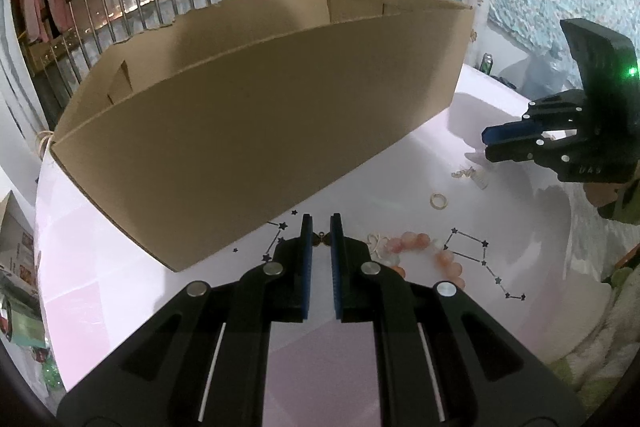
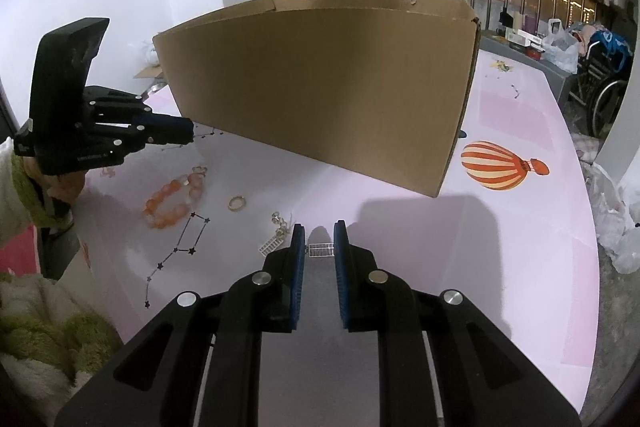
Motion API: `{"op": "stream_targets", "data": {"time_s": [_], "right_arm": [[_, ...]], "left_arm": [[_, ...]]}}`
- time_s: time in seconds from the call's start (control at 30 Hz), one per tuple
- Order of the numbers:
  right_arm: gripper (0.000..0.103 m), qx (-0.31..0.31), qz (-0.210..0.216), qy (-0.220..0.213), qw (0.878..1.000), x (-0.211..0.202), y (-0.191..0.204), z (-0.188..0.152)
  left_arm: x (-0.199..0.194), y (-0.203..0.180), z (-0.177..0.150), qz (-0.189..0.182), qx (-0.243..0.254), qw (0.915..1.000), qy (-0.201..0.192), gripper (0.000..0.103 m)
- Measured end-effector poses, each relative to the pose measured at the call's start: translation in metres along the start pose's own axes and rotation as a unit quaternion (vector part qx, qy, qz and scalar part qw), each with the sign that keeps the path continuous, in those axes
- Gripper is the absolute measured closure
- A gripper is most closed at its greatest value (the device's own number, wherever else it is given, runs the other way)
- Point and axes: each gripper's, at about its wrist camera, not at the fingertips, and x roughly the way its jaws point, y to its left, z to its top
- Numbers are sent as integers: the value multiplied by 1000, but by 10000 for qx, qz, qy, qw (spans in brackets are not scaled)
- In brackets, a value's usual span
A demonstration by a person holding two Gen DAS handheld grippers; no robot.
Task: Organize jewelry
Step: 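Lift the silver piece with the right gripper over the box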
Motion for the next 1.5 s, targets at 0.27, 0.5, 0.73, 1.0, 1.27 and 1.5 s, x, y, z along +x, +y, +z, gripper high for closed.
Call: {"op": "stream_targets", "data": {"time_s": [0.27,0.5,0.73,1.0,1.27,1.5], "right_arm": [[88,-62,-49,-144,9999,-12,6,2],[88,-122,-59,-498,9987,-38,12,12],[88,-360,56,-1109,9932,-68,19,48],[88,-685,251,-1529,9856,-68,17,97],[88,-696,383,-1317,9881,-29,-3,132],[88,-496,274,-870,9946,9,-27,142]], "left_arm": [[-14,-3,3,58,37,9999,-118,95],[-47,-10,14,151,139,9988,-439,95],[-88,-18,42,216,349,9946,-954,95],[-93,-15,80,236,423,9898,-1338,95],[-37,3,116,-10,190,9945,-1033,95],[17,12,130,-192,-88,9986,-490,95]]}}
